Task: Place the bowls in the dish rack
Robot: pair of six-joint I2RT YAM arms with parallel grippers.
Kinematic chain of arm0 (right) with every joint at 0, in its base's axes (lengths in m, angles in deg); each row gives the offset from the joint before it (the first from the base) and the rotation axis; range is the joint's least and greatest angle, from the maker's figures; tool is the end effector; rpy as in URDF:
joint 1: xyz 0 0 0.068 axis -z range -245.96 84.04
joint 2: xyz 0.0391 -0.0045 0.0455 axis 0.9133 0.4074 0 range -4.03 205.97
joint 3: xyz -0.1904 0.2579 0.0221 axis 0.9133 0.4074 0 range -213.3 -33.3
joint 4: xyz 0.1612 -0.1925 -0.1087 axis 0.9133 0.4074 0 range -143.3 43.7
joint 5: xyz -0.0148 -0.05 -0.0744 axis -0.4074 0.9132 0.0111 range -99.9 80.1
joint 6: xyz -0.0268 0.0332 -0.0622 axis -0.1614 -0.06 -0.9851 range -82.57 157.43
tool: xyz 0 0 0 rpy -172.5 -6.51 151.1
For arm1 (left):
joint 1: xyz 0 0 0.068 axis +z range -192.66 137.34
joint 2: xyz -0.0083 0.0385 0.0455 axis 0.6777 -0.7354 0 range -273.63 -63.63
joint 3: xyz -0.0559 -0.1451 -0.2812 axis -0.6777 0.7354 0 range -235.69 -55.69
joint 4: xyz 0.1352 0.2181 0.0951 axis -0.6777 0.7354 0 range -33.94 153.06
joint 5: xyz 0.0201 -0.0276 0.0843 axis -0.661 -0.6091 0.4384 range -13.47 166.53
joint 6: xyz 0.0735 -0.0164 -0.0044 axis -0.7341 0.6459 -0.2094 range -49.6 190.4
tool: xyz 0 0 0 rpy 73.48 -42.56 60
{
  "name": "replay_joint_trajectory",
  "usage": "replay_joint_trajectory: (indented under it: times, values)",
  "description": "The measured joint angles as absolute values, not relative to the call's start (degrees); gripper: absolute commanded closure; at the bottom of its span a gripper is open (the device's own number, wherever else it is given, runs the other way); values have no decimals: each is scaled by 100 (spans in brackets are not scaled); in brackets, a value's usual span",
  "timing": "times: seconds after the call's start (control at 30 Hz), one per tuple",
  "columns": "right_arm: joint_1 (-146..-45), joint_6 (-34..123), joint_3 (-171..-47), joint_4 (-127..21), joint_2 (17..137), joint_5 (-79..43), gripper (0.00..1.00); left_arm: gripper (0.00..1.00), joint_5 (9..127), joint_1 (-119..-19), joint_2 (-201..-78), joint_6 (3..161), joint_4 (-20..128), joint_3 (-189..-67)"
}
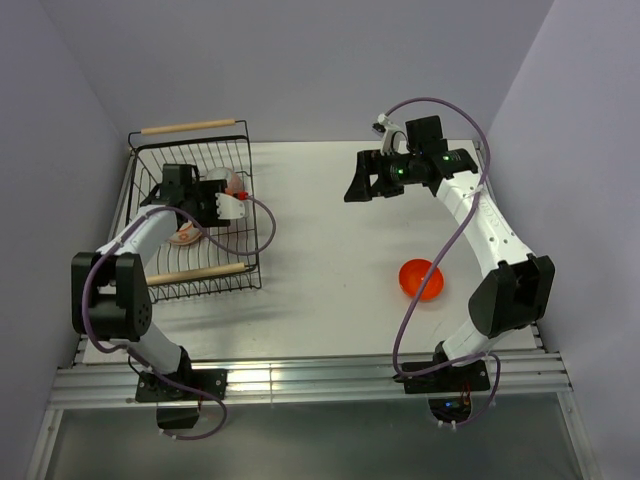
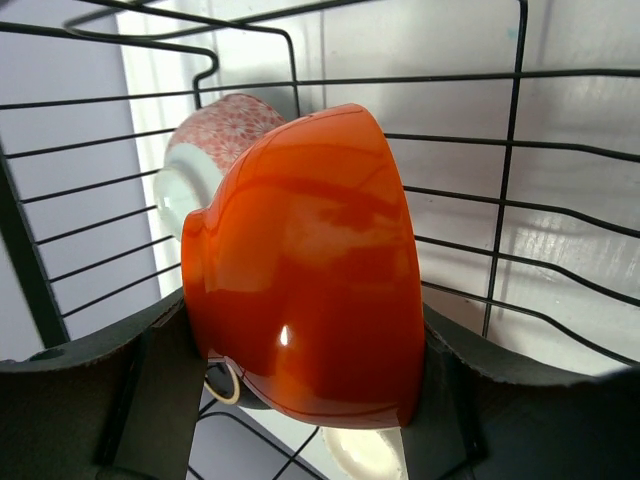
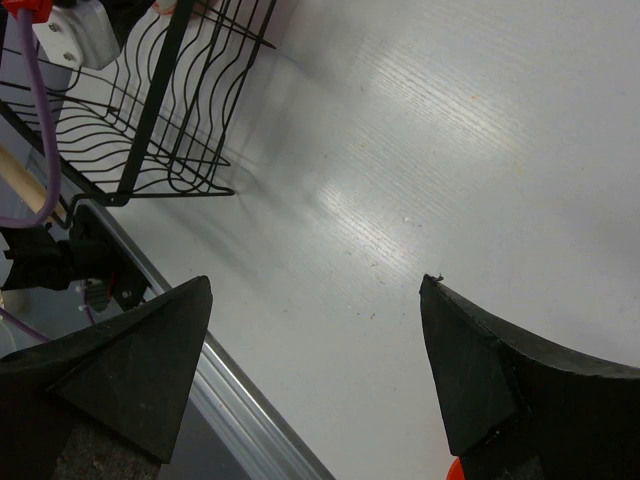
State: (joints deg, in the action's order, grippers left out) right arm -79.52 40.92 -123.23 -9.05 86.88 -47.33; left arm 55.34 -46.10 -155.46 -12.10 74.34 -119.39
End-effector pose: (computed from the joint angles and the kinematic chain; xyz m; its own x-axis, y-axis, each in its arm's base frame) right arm 0.3522 0.1247 0.3945 -0.7257 -0.1254 -0.6765 -0.5592 0.6804 0.4736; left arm 0.3757 -0.0456 0.2619 0.2077 0.9136 -0.3495 0.7566 0.0765 0.6494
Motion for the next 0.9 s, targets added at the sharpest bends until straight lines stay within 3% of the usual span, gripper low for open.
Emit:
replay_joint_trajectory:
  times: [0.47, 0.77, 0.87, 0.9]
  values:
    - [-7950, 4096, -12358, -857, 8872, -4739, 9, 100, 5575, -4543, -15915, -1251, 7275, -11939]
    - [-7950, 4099, -12417, -846, 8894, -4744, 9, 89, 5636, -4543, -16127, -1267, 7155, -11970]
    - [-7950, 4096, -12424, -829, 8900, -4744, 9, 81, 5650, -4543, -16167, -1267, 7096, -11970]
    - [-7950, 4099, -12430, -820, 8905, -4744, 9, 63, 5650, -4543, -16178, -1269, 7069, -11970]
